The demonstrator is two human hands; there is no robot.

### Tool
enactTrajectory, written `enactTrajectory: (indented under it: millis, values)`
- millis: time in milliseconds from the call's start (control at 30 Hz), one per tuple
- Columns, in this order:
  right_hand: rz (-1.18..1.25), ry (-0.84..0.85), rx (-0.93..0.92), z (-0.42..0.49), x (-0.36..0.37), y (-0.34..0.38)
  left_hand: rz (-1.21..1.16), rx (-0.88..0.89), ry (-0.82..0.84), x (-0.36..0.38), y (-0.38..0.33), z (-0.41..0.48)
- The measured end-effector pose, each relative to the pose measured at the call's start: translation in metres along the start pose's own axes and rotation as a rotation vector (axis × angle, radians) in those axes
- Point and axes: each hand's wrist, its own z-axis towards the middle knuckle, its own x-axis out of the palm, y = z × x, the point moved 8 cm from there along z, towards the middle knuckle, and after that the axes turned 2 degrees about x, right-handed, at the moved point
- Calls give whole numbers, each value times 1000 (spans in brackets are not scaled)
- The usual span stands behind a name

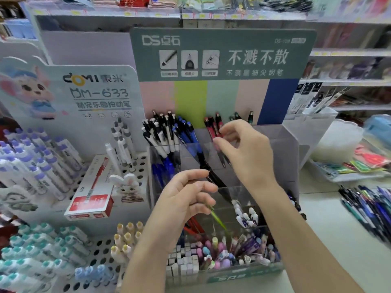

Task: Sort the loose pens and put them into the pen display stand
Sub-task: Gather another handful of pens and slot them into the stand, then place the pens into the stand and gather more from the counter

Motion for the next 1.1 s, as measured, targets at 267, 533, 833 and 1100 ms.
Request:
enactTrajectory:
  millis: [267, 533, 833, 1100]
  values:
    - [265, 69, 369, -77, -86, -137, -22, -85, 184, 129, 70, 4]
    - [83, 101, 781, -186, -269, -346, 92, -381, 189, 341, 239, 22]
    - [92, 43, 976, -224, -363, -473, 564, -366, 82, 440, 373, 46]
    - [75, 206, 924, -170, -355, -552, 995, -156, -112, 472, 407, 101]
